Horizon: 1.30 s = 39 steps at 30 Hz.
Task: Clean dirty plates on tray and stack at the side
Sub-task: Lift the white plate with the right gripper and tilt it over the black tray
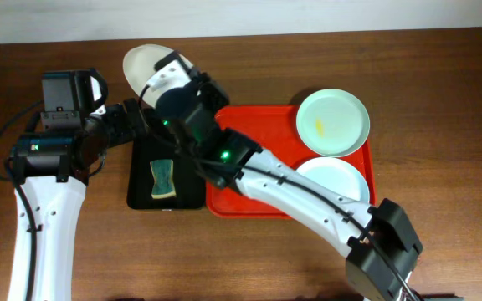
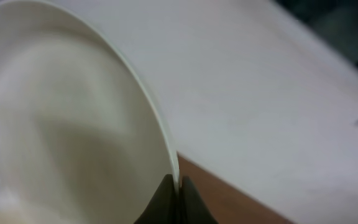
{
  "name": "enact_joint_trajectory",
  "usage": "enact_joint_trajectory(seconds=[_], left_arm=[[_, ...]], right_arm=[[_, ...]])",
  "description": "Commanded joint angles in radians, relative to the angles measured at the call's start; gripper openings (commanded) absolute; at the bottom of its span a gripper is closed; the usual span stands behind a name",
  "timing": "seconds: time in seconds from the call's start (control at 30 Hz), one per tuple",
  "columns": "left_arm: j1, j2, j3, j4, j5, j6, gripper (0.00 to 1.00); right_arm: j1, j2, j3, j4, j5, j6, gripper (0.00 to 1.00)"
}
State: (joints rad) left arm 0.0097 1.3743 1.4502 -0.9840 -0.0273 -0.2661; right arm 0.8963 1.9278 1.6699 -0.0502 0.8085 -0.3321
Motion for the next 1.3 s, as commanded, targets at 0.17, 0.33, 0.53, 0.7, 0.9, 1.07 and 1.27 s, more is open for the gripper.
enact_joint_trajectory(seconds=[0.17,0.33,0.53,0.7,0.9,1.07,1.27], left_arm=[[0.003,0.001,-0.001,0.002,-0.006,-0.010,0.99],[0.003,0.001,-0.001,0.002,-0.006,-0.010,0.99],[0.003,0.001,-0.001,0.002,-0.006,-0.010,0.99],[0.003,0.001,-0.001,0.002,-0.006,-0.010,0.99],[0.003,0.001,-0.001,0.002,-0.006,-0.010,0.99],[0.003,0.001,-0.001,0.002,-0.006,-0.010,0.99],[0.003,0.001,-0.001,0.002,-0.006,-0.010,0.99]], right_arm=[[0.015,-0.012,0.025,0.041,0.128,-0.087,0.04],[0.015,-0.012,0.025,0.041,0.128,-0.087,0.04],[0.015,-0.012,0.025,0.040,0.128,-0.087,0.04],[0.015,-0.012,0.025,0.040,0.128,-0.087,0.04],[0.015,-0.012,0.025,0.040,0.128,-0.086,0.04],[0.015,-0.012,0.025,0.040,0.128,-0.086,0.04],[0.011,-0.012,0.025,0.035,0.127,-0.004,0.04]])
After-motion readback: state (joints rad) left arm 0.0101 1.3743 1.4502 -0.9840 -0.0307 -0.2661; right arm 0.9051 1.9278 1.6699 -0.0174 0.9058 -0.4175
